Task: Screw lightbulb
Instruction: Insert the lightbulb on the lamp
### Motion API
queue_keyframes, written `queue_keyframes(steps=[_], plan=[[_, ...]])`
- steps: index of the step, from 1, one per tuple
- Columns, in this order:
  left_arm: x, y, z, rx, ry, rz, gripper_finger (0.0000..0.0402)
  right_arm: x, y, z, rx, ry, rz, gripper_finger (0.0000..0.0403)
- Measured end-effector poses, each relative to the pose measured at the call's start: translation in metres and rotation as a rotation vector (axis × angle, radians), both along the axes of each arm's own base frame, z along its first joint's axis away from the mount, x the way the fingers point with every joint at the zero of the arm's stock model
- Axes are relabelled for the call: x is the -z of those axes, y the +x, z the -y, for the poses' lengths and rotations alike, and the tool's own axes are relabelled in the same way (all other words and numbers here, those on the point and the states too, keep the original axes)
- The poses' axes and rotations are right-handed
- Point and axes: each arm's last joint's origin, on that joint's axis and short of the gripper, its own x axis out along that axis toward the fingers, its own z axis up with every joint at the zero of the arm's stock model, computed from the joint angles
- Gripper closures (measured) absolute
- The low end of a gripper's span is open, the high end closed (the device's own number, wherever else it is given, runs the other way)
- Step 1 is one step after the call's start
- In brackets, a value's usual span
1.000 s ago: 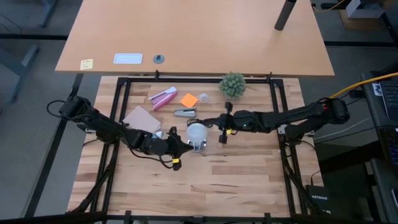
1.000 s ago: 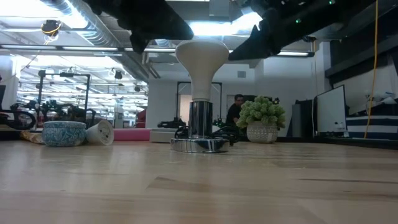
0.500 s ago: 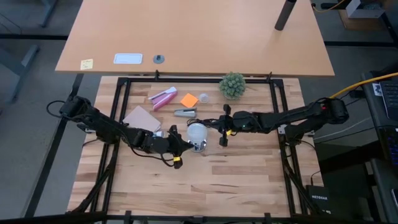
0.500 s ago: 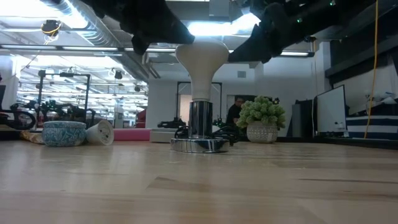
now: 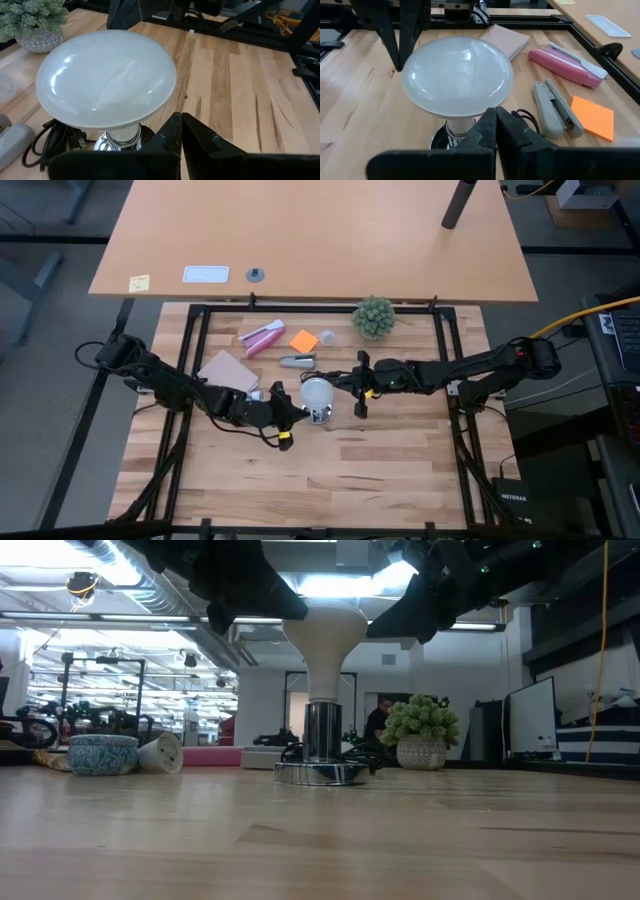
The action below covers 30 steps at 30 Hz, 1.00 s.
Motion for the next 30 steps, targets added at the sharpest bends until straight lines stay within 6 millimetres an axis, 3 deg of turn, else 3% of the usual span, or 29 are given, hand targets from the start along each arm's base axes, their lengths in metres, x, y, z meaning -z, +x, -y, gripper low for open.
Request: queue_keyframes(steps=[10, 30], plan=[[-0.0036, -0.0069, 0.0065, 0.028, 0.006, -0.013, 0.0401, -0.0004, 0.0001, 0.0013, 0.029, -0.024, 0.003, 0.0398], [-0.0094, -0.0095, 0.0010, -0.027, 0.028, 0.004, 0.0401, -0.0020, 0.0008, -0.0005, -0.026, 0.006, 0.021, 0.0395]])
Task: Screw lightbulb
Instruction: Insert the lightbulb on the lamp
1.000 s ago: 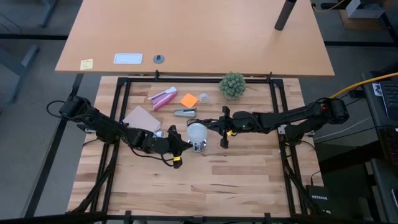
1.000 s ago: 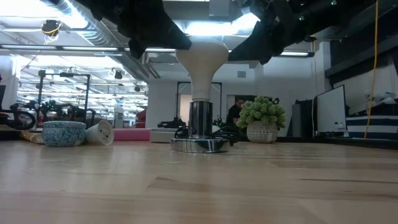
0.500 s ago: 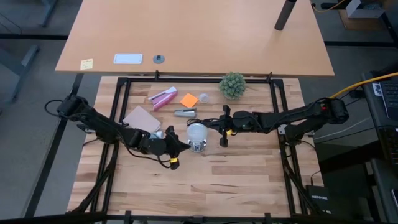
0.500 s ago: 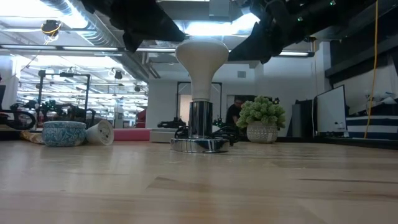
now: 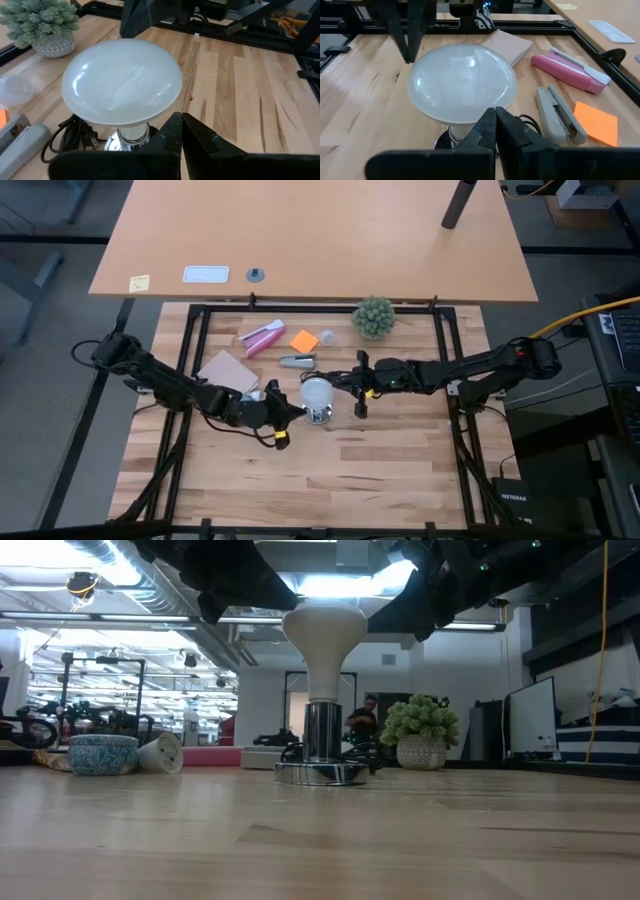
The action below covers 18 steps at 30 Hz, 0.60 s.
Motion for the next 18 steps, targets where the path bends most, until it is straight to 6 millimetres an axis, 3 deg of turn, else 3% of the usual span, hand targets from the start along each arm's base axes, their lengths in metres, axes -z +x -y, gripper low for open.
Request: queue_keyframes(steps=[18], plan=[[0.0007, 0.0000, -0.0027, -0.038, 0.016, -0.003, 0.0401, 0.0004, -0.0002, -0.0023, -0.057, 0.042, -0.005, 0.0394]])
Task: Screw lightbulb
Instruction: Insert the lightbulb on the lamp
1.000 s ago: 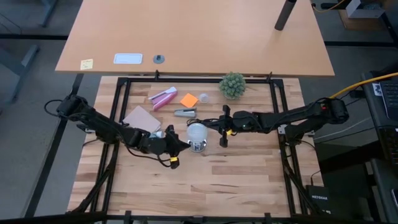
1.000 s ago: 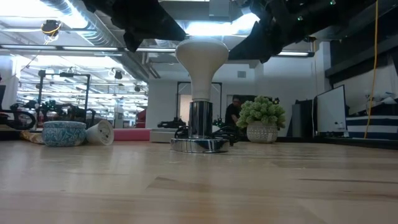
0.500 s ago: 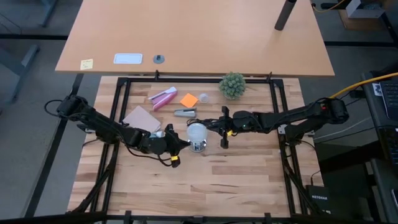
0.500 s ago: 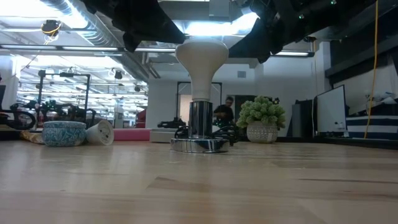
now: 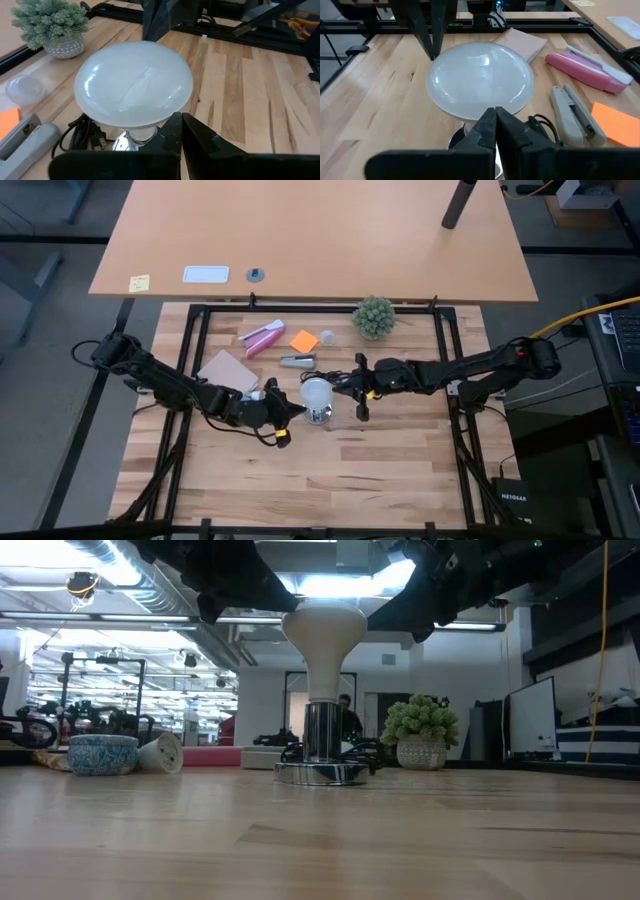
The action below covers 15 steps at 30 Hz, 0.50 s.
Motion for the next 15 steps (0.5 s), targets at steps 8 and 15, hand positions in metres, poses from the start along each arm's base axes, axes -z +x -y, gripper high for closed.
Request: queue_keyframes(steps=[8, 15], plan=[[0.0036, -0.0019, -0.0012, -0.030, -0.005, -0.030, 0.0401, 0.0002, -0.0001, -0.0010, -0.031, 0.019, -0.003, 0.0394], [0.0034, -0.0019, -0.0016, -0.044, 0.003, -0.026, 0.0401, 0.0002, -0.0001, -0.0011, -0.032, 0.020, -0.003, 0.0394]])
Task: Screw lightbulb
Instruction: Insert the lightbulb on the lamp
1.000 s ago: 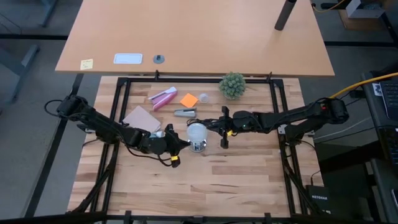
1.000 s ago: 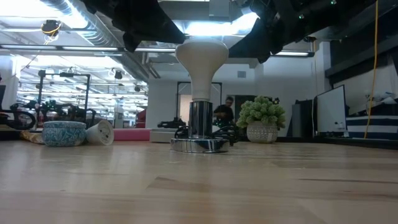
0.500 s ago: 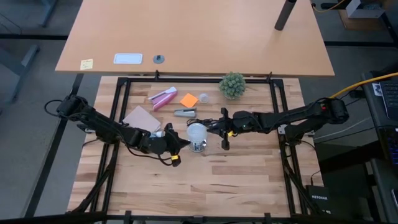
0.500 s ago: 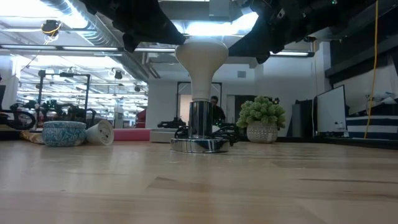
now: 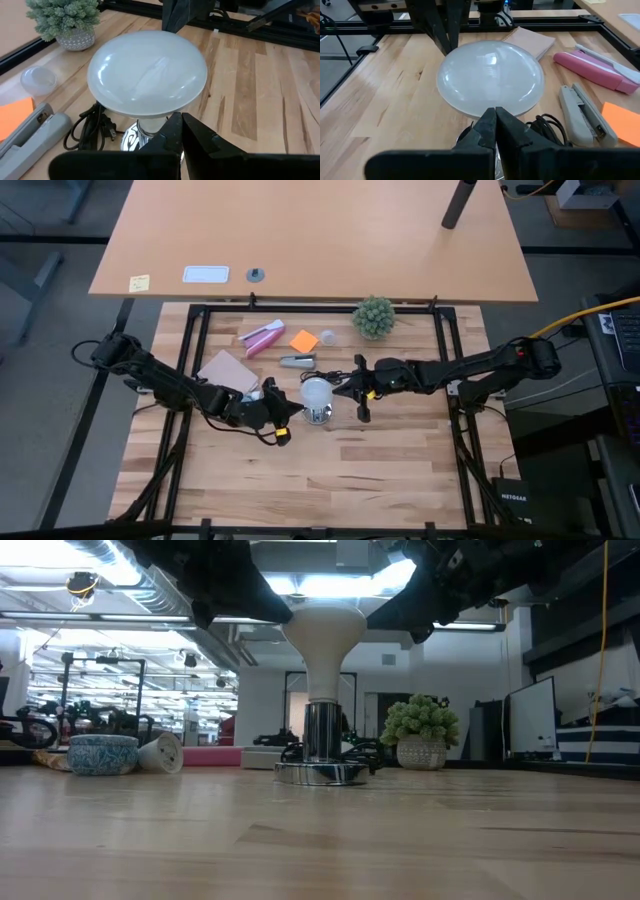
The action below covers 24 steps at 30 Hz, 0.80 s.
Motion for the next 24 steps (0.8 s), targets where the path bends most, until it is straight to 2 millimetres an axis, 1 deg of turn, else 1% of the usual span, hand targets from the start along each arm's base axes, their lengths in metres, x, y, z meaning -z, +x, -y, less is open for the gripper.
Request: queue_keyframes(steps=[10, 24], plan=[[0.0000, -0.0003, -0.0005, -0.023, 0.007, 0.004, 0.0401, 0.0002, -0.0005, -0.0022, -0.064, 0.055, -0.008, 0.0394], [0.0012, -0.0013, -0.0022, -0.072, 0.000, 0.004, 0.0401, 0.0010, -0.0011, -0.0036, -0.104, 0.075, -0.020, 0.0394]])
